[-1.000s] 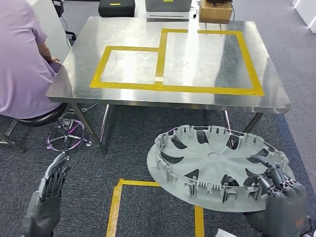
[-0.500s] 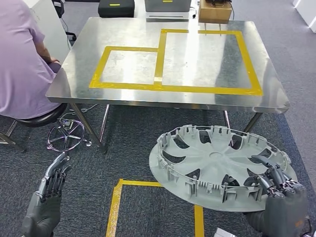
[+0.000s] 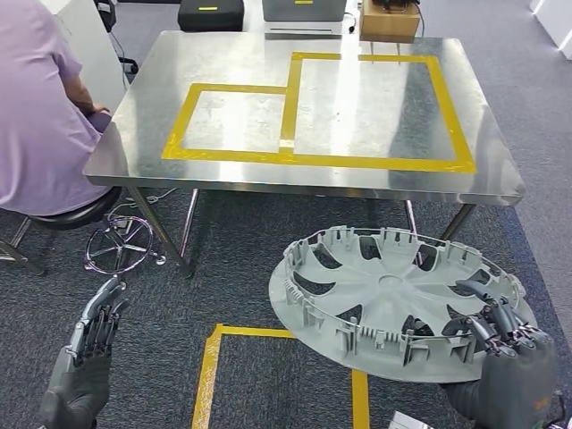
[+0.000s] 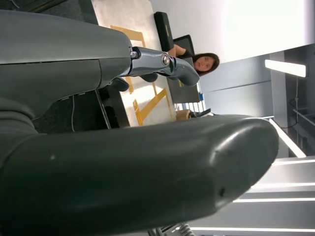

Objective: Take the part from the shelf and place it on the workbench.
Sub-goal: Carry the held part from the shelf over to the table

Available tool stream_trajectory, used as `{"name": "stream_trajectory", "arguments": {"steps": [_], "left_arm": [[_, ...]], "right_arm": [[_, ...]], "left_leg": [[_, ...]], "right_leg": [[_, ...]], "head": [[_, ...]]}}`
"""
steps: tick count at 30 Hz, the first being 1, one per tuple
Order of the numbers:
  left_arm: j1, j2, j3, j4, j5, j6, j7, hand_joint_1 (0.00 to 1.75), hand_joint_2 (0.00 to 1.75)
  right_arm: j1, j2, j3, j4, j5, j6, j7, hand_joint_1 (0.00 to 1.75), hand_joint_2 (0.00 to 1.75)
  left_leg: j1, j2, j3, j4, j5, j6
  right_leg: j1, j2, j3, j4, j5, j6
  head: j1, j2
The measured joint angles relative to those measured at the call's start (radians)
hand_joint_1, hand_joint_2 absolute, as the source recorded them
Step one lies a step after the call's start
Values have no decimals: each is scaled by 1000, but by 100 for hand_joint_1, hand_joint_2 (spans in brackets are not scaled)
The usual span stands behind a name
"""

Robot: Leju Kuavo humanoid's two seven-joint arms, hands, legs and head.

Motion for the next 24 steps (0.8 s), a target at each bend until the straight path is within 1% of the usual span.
{"name": "stream_trajectory", "arguments": {"steps": [11, 19, 24], "left_arm": [[0, 0, 0, 0, 1, -2, 12, 0, 0], [3, 0, 1, 0, -1, -9, -8, 0, 0], [11, 0, 1, 0, -3, -13, -21, 0, 0]], "right_arm": [[-17, 0, 5, 0, -56, 2, -20, 175, 175], [-85, 0, 14, 0, -98, 27, -38, 175, 175], [-100, 0, 21, 0, -105, 28, -50, 175, 175]], "left_leg": [[0, 0, 0, 0, 0, 0], [0, 0, -1, 0, 0, 0], [-1, 0, -1, 1, 0, 1]], "right_leg": [[0, 0, 0, 0, 0, 0], [0, 0, 0, 0, 0, 0], [-1, -1, 0, 0, 0, 0]], "head": [[0, 0], [0, 0], [0, 0]]}}
